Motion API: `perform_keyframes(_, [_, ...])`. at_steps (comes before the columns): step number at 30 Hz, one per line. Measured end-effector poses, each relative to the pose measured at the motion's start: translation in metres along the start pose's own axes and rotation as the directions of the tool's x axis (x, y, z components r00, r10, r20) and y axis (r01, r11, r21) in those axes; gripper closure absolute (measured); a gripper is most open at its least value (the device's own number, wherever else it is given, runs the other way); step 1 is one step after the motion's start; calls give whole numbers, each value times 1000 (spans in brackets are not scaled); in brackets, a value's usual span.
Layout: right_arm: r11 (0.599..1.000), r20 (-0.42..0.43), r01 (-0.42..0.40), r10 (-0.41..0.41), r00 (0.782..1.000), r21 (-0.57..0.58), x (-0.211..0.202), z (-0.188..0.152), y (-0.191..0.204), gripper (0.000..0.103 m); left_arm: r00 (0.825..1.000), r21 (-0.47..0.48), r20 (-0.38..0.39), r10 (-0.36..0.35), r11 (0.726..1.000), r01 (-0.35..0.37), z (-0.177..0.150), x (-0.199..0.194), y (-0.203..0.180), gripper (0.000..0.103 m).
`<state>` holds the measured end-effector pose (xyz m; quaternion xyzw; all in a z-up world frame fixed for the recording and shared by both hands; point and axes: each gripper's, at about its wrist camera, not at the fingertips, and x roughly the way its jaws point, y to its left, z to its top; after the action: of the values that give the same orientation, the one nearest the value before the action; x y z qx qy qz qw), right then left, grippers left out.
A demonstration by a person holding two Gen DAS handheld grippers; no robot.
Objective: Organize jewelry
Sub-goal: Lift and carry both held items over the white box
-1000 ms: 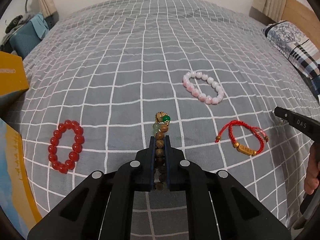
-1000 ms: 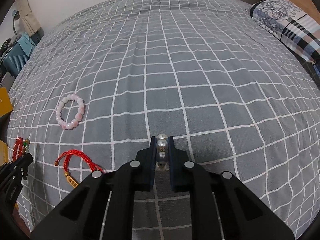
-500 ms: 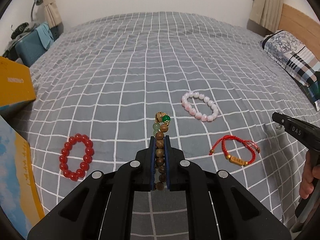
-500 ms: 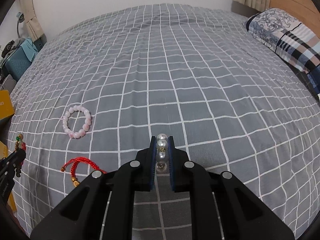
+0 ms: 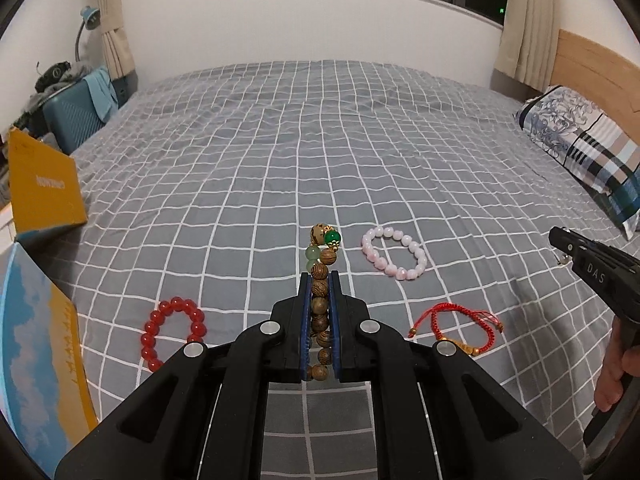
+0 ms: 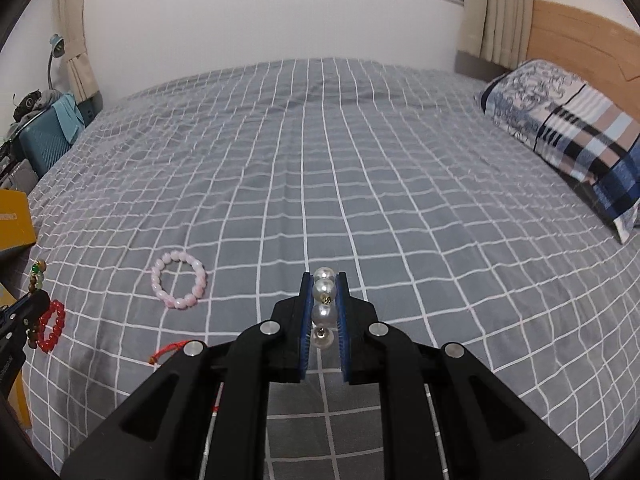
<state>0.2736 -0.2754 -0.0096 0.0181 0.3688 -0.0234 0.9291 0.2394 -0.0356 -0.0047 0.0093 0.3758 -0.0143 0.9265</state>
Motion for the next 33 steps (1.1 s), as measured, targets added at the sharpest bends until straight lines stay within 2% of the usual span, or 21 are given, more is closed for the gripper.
perform_keyframes(9, [999,57,38,-38,998,-4,-16,4,2,93,998,-4,68,-9,1000,9,5,-20,-1,96])
perform_keyframes(20, [999,59,38,-39,997,13,-30,8,9,93,998,2,63,22,1000,-22,9,-32,0,96])
perform_keyframes(25, [1000,55,28,-28,998,10,-42,10,26,93,998,10,57,23,1000,-24,13,-47,5,96])
perform_keyframes(33, [999,63,-31,33,998,-22,-75,19,77,93,996,-20,63,66,998,-65,20,-83,44,96])
